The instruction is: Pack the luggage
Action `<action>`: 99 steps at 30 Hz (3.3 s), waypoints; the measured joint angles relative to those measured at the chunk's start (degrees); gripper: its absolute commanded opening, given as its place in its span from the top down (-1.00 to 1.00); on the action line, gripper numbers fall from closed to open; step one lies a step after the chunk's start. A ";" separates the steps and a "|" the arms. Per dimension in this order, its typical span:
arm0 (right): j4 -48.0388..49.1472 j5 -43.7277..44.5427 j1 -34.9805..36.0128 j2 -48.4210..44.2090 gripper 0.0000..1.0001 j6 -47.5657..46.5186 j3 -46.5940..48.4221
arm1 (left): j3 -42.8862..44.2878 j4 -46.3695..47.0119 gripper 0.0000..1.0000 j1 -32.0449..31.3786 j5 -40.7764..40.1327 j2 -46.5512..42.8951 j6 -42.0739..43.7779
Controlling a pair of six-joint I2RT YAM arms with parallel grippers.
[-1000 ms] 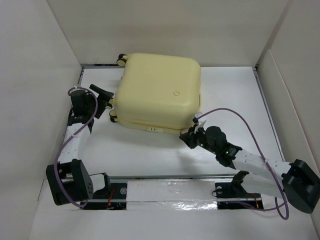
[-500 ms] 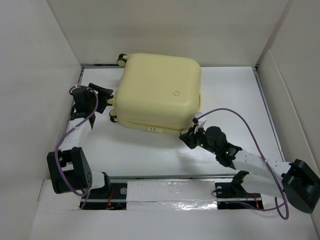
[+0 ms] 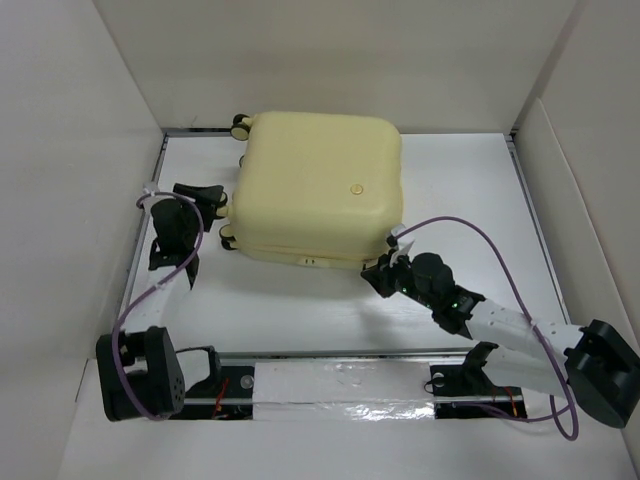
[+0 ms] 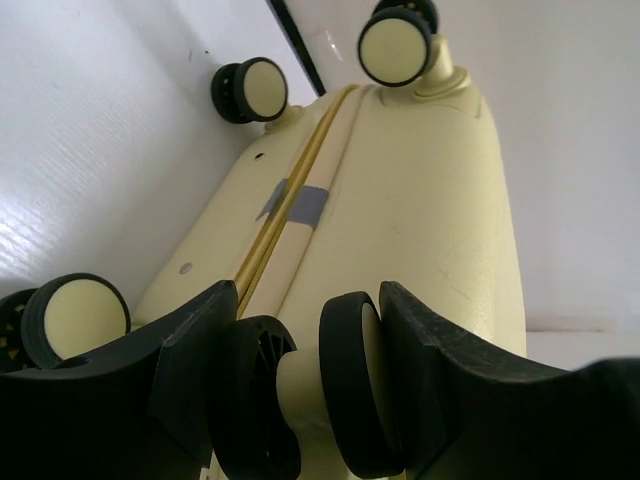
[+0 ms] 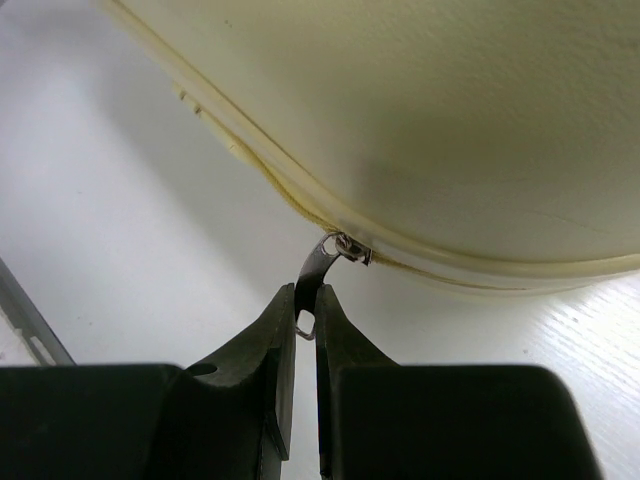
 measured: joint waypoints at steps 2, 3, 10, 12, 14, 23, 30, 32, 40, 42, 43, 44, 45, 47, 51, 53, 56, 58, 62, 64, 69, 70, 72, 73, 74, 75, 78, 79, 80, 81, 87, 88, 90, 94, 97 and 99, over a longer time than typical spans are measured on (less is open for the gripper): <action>-0.72 0.85 -0.11 0.00 1.00 -0.07 0.17 | -3.30 1.40 1.00 -2.23 -3.78 -4.20 -0.15; -1.22 1.27 -0.11 0.11 1.00 -0.11 0.48 | -5.18 2.25 1.00 -4.07 -6.47 -6.56 -0.33; -3.67 3.37 4.57 10.75 1.00 -0.17 9.79 | -15.34 6.99 1.00 -18.78 -17.99 -17.00 -2.29; -3.58 3.82 7.52 14.78 1.00 -0.37 13.09 | -16.48 7.87 1.00 -23.04 -18.53 -18.12 -3.04; -3.63 4.46 10.36 18.67 1.00 -0.61 16.33 | -16.83 8.02 1.00 -26.88 -18.99 -18.88 -3.15; -1.03 2.84 16.83 28.72 1.00 -2.49 23.69 | -17.20 3.28 1.00 -31.36 -16.68 -24.22 -1.84; 3.45 -6.97 21.49 33.59 1.00 -3.96 30.95 | -16.22 -5.51 1.00 -31.26 -7.23 -30.99 2.12; 5.53 -7.56 21.97 33.33 1.00 -4.09 30.80 | -15.61 -6.05 1.00 -31.19 -5.01 -30.23 3.02; 2.01 1.81 21.70 14.01 1.00 -3.54 16.04 | -15.39 4.28 1.00 -36.30 -1.20 -20.09 3.13; 0.13 5.03 20.79 7.41 1.00 -2.49 11.65 | -14.86 8.13 1.00 -38.97 -1.60 -16.24 2.97; -0.98 6.51 19.80 4.33 1.00 -1.68 9.46 | -14.16 9.94 1.00 -40.57 -2.03 -14.16 2.97; -2.12 8.17 18.23 1.18 1.00 -0.76 7.08 | -13.35 11.61 1.00 -41.99 -2.21 -12.28 2.97; -3.32 9.70 16.55 -1.38 1.00 0.22 5.11 | -12.57 13.46 1.00 -43.43 -2.32 -10.38 2.91; -6.82 13.35 12.09 -6.80 1.00 2.64 1.07 | -11.45 17.22 1.00 -45.09 -2.34 -7.08 2.71; -13.05 17.38 0.79 -18.12 1.00 5.95 -4.66 | -10.49 21.42 1.00 -47.78 -2.64 -3.15 2.60; -14.88 17.18 -5.49 -21.62 1.00 6.12 -5.09 | -10.49 22.38 1.00 -49.07 -4.20 -2.82 2.80; -14.56 11.65 -13.53 -22.01 0.90 3.58 -4.46 | -10.49 23.67 1.00 -51.28 -6.71 -2.25 3.13; -14.47 5.68 -16.76 -20.70 0.67 1.49 -3.54 | -10.49 24.52 1.00 -52.41 -7.85 -1.79 3.19; -13.11 -3.17 -16.81 -20.83 0.41 -0.96 -4.50 | -10.49 25.44 1.00 -53.13 -8.61 -1.29 3.17; -10.93 -5.70 -15.58 -22.62 0.38 -1.05 -6.86 | -10.49 25.53 1.00 -53.16 -8.61 -1.27 3.28; -8.48 -8.96 -11.58 -21.73 0.27 -1.22 -10.25 | -10.49 25.77 1.00 -53.35 -8.63 -1.25 3.82; -7.96 -9.18 -10.91 -20.65 0.24 -1.44 -10.25 | -10.49 25.81 1.00 -53.35 -8.61 -1.25 3.96; -7.15 -9.27 -9.94 -18.91 0.23 -1.66 -10.25 | -10.49 25.92 1.00 -53.37 -8.61 -1.20 4.04; -6.62 -9.27 -9.57 -17.99 0.20 -1.77 -10.23 | -10.49 26.01 1.00 -53.37 -8.59 -1.16 4.13; -6.16 -9.27 -9.22 -17.16 0.19 -1.81 -10.23 | -10.49 26.12 1.00 -53.37 -8.57 -1.11 4.17; -5.62 -9.25 -8.94 -16.24 0.18 -1.88 -10.23 | -10.49 26.32 1.00 -53.37 -8.52 -0.96 4.20; -3.52 -8.68 -8.41 -13.57 0.16 -1.90 -10.16 | -10.49 26.93 1.00 -53.40 -8.26 -0.59 4.20; -2.62 -8.17 -8.22 -12.70 0.16 -1.88 -10.16 | -10.49 27.08 1.00 -53.40 -8.15 -0.48 4.17; -1.53 -7.74 -8.15 -11.69 0.17 -1.84 -10.12 | -10.49 27.23 1.00 -53.42 -8.11 -0.39 4.17; -0.46 -7.30 -8.07 -10.64 0.18 -1.77 -10.08 | -10.49 27.41 1.00 -53.42 -8.02 -0.26 4.17; 3.85 -2.73 -5.95 -5.86 0.34 -1.03 -10.05 | -10.49 27.85 1.00 -53.42 -7.85 0.04 4.15; 4.20 -1.99 -5.49 -5.60 0.39 -0.96 -10.05 | -10.49 27.85 1.00 -53.42 -7.85 0.02 4.15; 4.44 -1.07 -5.14 -5.53 0.45 -0.74 -10.05 | -10.49 27.85 1.00 -53.42 -7.85 0.02 4.13; 4.63 0.33 -4.94 -5.57 0.59 -0.15 -10.05 | -10.49 27.85 1.00 -53.42 -7.87 0.04 4.15; 4.55 1.53 -4.42 -6.19 0.59 0.02 -10.08 | -10.51 27.85 1.00 -53.42 -7.87 0.04 4.13; 4.42 1.95 -4.24 -7.28 0.59 0.11 -10.08 | -10.54 27.87 1.00 -53.42 -7.89 0.04 4.15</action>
